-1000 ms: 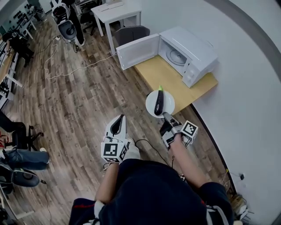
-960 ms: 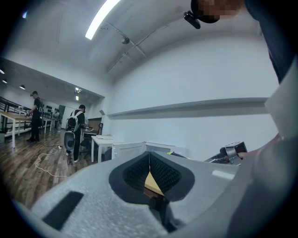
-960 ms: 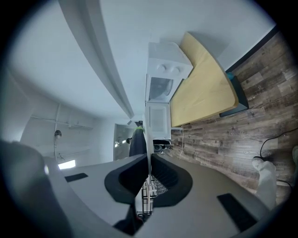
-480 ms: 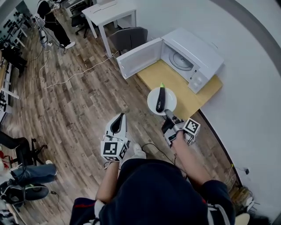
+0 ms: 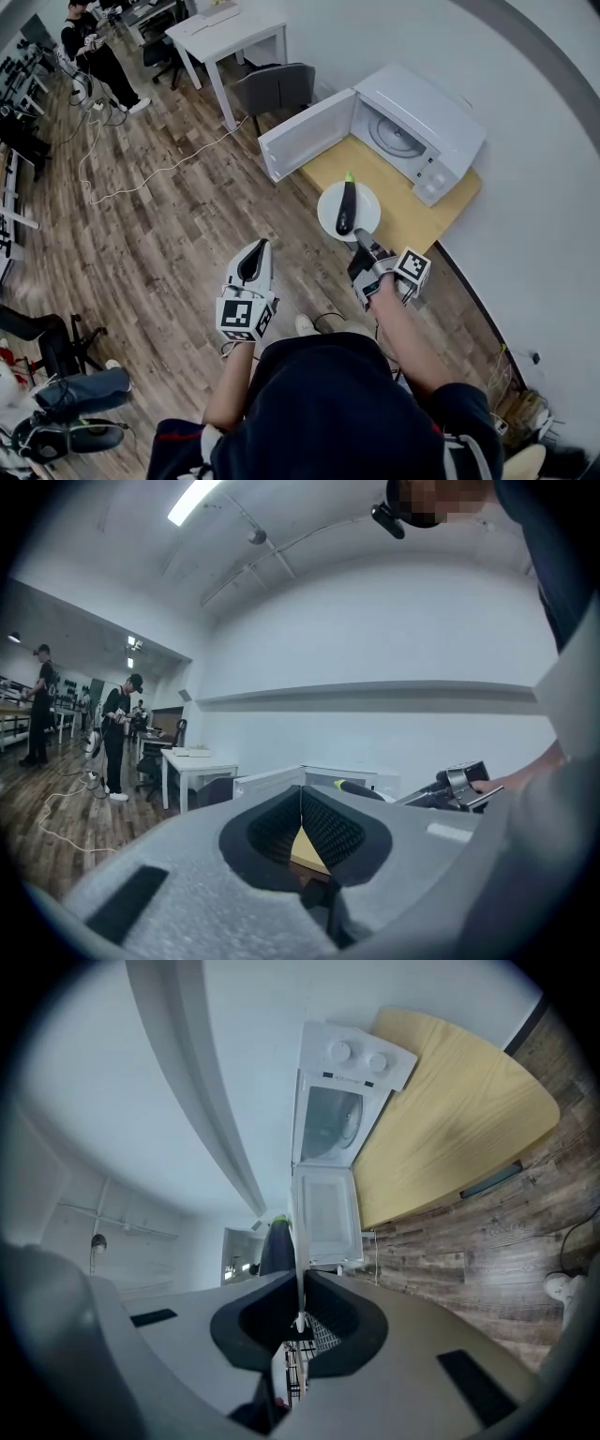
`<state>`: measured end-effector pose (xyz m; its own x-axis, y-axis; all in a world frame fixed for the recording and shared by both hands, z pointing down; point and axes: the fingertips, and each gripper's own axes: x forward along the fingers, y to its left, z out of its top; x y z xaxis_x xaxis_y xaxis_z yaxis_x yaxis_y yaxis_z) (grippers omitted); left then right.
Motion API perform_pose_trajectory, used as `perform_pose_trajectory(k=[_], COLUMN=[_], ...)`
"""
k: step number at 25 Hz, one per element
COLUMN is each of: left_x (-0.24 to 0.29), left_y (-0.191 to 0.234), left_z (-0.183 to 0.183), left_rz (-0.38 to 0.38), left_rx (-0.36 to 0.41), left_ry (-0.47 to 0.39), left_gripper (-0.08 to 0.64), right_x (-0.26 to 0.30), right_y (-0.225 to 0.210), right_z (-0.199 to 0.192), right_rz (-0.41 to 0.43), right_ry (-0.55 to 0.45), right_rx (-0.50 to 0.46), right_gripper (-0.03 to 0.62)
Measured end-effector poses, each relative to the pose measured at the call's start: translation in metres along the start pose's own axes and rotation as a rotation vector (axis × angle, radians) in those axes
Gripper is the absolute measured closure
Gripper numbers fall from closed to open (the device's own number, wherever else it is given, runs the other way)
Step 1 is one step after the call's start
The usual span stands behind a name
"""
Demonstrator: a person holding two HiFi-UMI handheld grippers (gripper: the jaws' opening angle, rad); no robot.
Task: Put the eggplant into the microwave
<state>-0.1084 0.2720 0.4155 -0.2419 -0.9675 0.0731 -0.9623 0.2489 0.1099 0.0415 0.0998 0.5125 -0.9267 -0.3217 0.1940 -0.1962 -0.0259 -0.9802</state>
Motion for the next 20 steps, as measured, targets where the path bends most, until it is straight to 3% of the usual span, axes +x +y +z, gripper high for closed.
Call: perform_pose_trajectory(k=[7,20], left_x=[0.010,0.078], left_y=[0.002,-0.009], left_z=[-0.014,-0.015], left_rz=[-0.022,-0.089], left_rx=[-0.049,-0.029], left_ry=[0.026,0.046], left_gripper=[0.543,0.543], right_x=[0.002,0.029], right_y=[-0.008,-0.020], right_z=[0.002,0.052], right_rz=[-0.019,-0.021], right_ry=[-0.029,-0.071], right_rx=[0.019,0.062], right_gripper=[0.568,0.568])
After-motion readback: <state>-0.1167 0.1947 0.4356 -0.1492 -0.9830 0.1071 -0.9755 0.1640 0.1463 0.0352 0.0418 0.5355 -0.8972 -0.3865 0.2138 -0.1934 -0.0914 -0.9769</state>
